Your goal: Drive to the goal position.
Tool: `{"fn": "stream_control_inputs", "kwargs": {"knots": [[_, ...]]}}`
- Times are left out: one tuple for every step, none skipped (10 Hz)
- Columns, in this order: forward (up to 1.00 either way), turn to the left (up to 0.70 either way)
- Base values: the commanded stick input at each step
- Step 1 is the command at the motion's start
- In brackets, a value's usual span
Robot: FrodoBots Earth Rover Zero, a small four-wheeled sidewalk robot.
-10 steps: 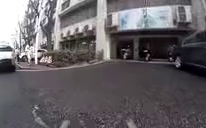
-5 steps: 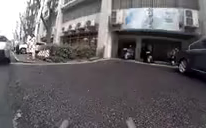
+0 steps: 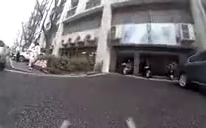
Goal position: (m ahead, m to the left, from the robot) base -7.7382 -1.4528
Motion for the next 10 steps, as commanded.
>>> {"fn": "stream_control_inputs", "kwargs": {"knots": [[0.70, -0.01], [0.67, -0.06], [0.64, -0.11], [0.62, -0.15], [0.62, -0.15], [0.62, -0.15], [0.62, -0.15], [0.62, -0.15], [0.62, -0.15], [0.62, -0.15]]}}
